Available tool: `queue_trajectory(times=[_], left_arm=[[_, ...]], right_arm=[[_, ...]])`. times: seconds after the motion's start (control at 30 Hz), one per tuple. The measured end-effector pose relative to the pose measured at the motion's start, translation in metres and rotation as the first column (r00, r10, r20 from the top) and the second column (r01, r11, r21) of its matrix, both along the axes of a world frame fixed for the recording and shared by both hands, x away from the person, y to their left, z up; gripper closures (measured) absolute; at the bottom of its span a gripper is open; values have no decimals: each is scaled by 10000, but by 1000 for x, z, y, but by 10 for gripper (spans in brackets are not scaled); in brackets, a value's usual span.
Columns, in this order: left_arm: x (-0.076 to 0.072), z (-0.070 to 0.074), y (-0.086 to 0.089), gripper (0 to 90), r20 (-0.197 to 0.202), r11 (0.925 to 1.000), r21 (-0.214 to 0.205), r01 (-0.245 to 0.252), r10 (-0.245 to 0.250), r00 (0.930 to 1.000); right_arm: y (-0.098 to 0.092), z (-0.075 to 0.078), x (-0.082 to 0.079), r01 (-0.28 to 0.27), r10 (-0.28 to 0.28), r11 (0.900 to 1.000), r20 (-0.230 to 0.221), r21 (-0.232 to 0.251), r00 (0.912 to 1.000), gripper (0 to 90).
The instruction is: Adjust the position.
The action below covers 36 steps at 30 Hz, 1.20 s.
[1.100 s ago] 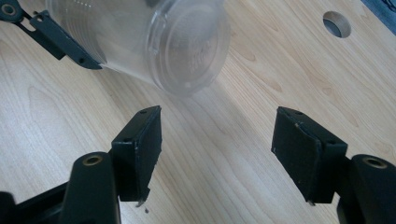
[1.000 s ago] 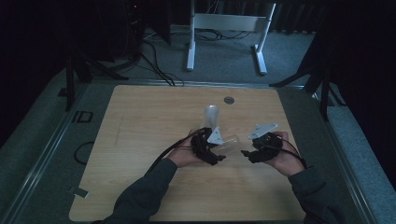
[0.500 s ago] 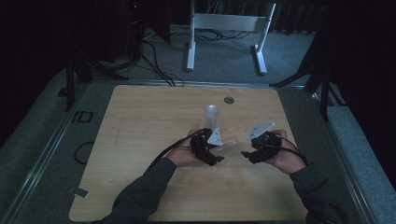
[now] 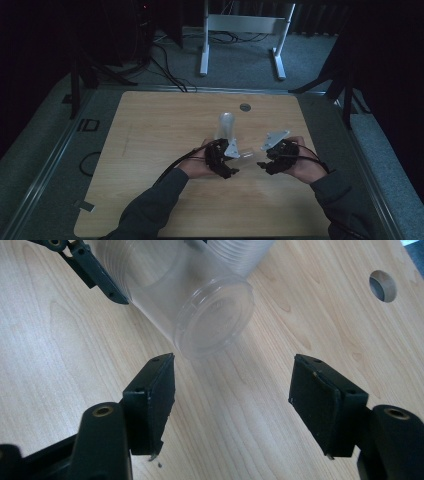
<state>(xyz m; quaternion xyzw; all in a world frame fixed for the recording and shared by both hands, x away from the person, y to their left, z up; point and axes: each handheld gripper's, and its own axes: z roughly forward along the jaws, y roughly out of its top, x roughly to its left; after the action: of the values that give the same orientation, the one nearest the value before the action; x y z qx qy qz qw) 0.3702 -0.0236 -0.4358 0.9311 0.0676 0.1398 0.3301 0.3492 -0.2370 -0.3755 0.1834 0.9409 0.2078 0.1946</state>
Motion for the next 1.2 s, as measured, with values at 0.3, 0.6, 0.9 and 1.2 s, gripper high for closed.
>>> queue_trajectory(times=[0.3,0.6,0.9,1.2], left_arm=[[-1,-1,-1,302,142,9999,162,39,-41,9999],[-3,-1,-4,302,416,9987,491,139,-159,9990],[-6,-3,-6,302,601,9970,744,223,-268,9978],[-10,-5,-10,302,846,9945,994,342,-427,9955]], right_arm=[[5,-1,0,-261,256,9992,-166,-314,9995,347],[10,-3,1,-580,556,9959,-367,-691,9978,345],[14,-4,1,-827,775,9927,-611,-875,9951,342],[16,-6,1,-965,881,9902,-851,-1011,9925,331]])
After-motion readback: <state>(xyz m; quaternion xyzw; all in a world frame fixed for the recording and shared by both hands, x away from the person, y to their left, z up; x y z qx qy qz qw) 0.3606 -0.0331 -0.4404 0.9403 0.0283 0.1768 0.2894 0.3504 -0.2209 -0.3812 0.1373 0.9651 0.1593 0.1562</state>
